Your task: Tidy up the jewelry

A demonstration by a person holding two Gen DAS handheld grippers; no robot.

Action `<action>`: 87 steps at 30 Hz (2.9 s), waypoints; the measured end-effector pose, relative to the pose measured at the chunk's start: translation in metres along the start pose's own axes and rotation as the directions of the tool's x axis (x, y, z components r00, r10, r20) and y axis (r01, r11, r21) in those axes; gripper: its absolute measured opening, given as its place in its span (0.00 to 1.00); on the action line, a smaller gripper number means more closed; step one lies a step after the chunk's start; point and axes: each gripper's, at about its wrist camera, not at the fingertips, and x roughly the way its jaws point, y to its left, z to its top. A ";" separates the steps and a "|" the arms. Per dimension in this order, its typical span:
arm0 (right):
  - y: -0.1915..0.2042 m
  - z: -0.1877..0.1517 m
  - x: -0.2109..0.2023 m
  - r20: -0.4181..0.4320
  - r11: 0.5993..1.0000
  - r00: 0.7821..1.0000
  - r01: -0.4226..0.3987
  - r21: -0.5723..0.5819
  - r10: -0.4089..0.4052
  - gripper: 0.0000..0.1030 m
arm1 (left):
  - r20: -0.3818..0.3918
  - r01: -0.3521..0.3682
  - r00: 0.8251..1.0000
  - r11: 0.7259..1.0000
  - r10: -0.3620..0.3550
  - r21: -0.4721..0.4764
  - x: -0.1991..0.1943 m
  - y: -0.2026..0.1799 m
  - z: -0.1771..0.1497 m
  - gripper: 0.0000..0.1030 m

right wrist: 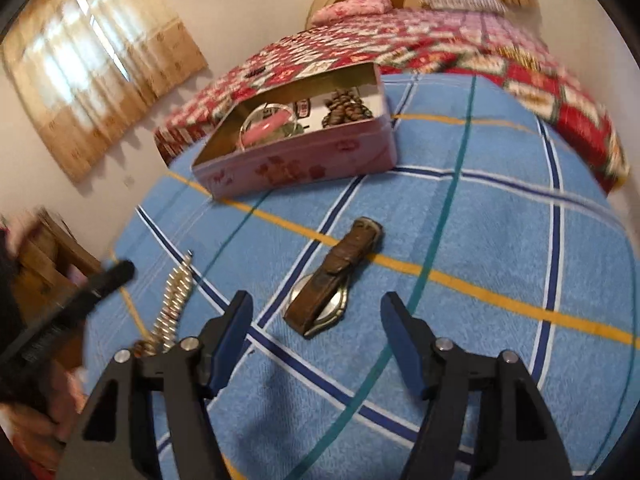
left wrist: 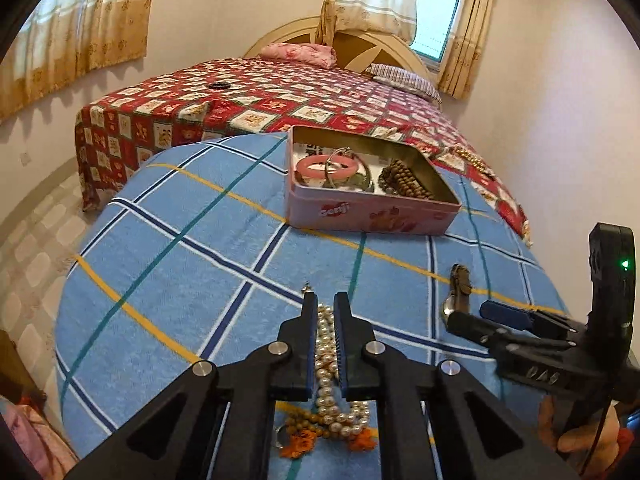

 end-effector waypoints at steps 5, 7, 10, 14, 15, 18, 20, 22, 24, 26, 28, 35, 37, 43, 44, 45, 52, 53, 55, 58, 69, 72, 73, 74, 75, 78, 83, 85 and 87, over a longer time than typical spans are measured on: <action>0.026 -0.002 0.017 -0.038 0.980 0.990 0.127 -0.154 -0.135 0.61 | -0.103 -0.002 0.995 1.000 0.003 0.008 0.019 -0.002 -0.007 0.08; 0.029 -0.003 0.018 -0.031 0.967 0.984 0.168 -0.190 -0.176 0.44 | -0.139 -0.006 0.990 1.000 0.009 0.021 0.025 -0.005 -0.012 0.09; 0.021 -0.003 0.015 -0.033 0.974 0.987 0.151 -0.172 -0.159 0.41 | -0.162 -0.021 0.986 0.999 0.027 0.042 0.030 -0.007 -0.016 0.12; 0.010 -0.002 0.004 -0.026 0.985 0.992 0.123 -0.118 -0.127 0.41 | -0.167 -0.023 0.986 1.000 0.022 0.000 0.033 -0.001 -0.019 0.33; 0.010 -0.002 0.000 -0.020 0.987 0.992 0.119 -0.110 -0.122 0.41 | -0.162 -0.010 0.987 1.000 0.008 -0.011 0.032 0.000 -0.019 0.36; 0.008 0.001 -0.014 0.016 0.988 0.993 0.118 -0.099 -0.117 0.41 | -0.153 0.013 0.988 1.000 -0.017 -0.026 0.032 -0.001 -0.019 0.43; 0.005 0.003 -0.022 0.036 0.991 0.994 0.106 -0.082 -0.103 0.40 | -0.142 0.005 0.990 1.000 -0.008 -0.021 0.034 -0.004 -0.019 0.43; 0.004 0.004 -0.026 0.049 0.994 0.995 0.090 -0.066 -0.087 0.40 | -0.144 0.019 0.989 1.000 -0.022 -0.021 0.034 -0.004 -0.018 0.38; 0.003 0.006 -0.030 0.055 0.996 0.997 0.066 -0.055 -0.063 0.39 | -0.152 0.025 0.988 0.999 -0.028 -0.022 0.036 -0.003 -0.018 0.17; 0.003 0.008 -0.034 0.056 0.998 0.997 0.047 -0.049 -0.045 0.38 | -0.152 0.047 0.987 0.998 -0.053 -0.040 0.037 0.001 -0.017 0.14; 0.002 0.010 -0.038 0.059 0.999 0.998 0.030 -0.040 -0.028 0.38 | -0.146 0.086 0.985 0.994 -0.095 -0.061 0.036 0.004 -0.018 0.12; -0.004 0.006 -0.037 0.047 1.000 0.999 0.018 -0.021 -0.017 0.38 | -0.069 0.112 0.991 0.993 -0.115 -0.047 0.015 0.005 -0.013 0.06; -0.005 0.007 -0.039 0.045 1.000 0.999 0.015 -0.021 -0.014 0.38 | -0.057 0.117 0.991 0.992 -0.120 -0.054 0.011 0.008 -0.011 0.06; -0.004 0.007 -0.052 0.052 0.999 0.999 0.006 -0.036 -0.004 0.28 | 0.000 0.124 0.992 0.990 -0.125 -0.071 -0.009 0.020 -0.002 0.06; -0.003 0.007 -0.055 0.046 0.999 0.999 0.002 -0.044 0.000 0.09 | 0.009 0.127 0.992 0.989 -0.126 -0.071 -0.012 0.021 0.000 0.06; -0.003 0.007 -0.058 0.037 0.999 0.999 -0.008 -0.048 0.010 0.09 | 0.022 0.132 0.991 0.989 -0.131 -0.069 -0.017 0.022 0.002 0.06; -0.010 0.002 -0.056 0.020 0.999 1.000 -0.011 -0.036 0.012 0.12 | -0.018 0.141 0.989 0.984 -0.144 -0.108 -0.009 0.037 0.001 0.06; -0.012 0.001 -0.055 0.016 1.000 1.000 -0.017 -0.027 0.017 0.12 | -0.036 0.146 0.988 0.983 -0.151 -0.108 -0.005 0.037 0.000 0.06; -0.014 -0.001 -0.050 0.004 1.000 1.000 -0.024 -0.013 0.024 0.12 | -0.081 0.135 0.986 0.986 -0.143 -0.096 0.006 0.032 -0.005 0.06; -0.014 -0.003 -0.047 -0.004 0.999 0.999 -0.032 -0.007 0.032 0.14 | -0.141 0.107 0.984 0.993 -0.113 -0.050 0.020 0.019 -0.010 0.07; -0.017 -0.006 -0.048 0.034 0.997 0.999 0.034 -0.072 -0.032 0.63 | -0.139 -0.019 0.990 1.000 0.018 -0.006 0.023 0.007 -0.008 0.14; -0.021 -0.008 -0.043 0.017 0.996 0.999 0.042 -0.081 -0.041 0.63 | -0.139 0.017 0.990 1.000 -0.016 0.001 0.023 0.008 -0.008 0.26; -0.022 -0.008 -0.042 0.012 0.996 0.999 0.041 -0.075 -0.040 0.63 | -0.152 0.023 0.988 1.000 -0.023 -0.001 0.027 0.008 -0.010 0.32; -0.024 -0.009 -0.041 0.009 0.997 0.999 0.039 -0.068 -0.039 0.63 | -0.165 0.022 0.986 1.000 -0.022 -0.005 0.031 0.008 -0.011 0.35; -0.026 -0.009 -0.039 0.004 0.998 0.999 0.036 -0.057 -0.035 0.63 | -0.179 0.025 0.984 1.000 -0.026 -0.008 0.035 0.007 -0.013 0.35; -0.029 -0.010 -0.039 0.001 0.999 1.000 0.030 -0.040 -0.030 0.63 | -0.172 0.018 0.985 0.999 -0.013 0.027 0.037 0.000 -0.015 0.42; -0.029 -0.007 -0.036 0.003 0.997 0.999 0.035 -0.070 -0.035 0.63 | -0.176 -0.010 0.984 0.997 0.024 0.079 0.041 -0.008 -0.014 0.42; -0.023 -0.004 -0.031 0.002 0.994 0.999 0.032 -0.108 -0.032 0.63 | -0.173 -0.021 0.984 0.994 0.040 0.111 0.041 -0.010 -0.014 0.28; -0.015 -0.001 -0.024 -0.004 0.988 0.999 0.034 -0.153 -0.035 0.63 | -0.172 -0.015 0.985 0.993 0.035 0.116 0.041 -0.009 -0.014 0.18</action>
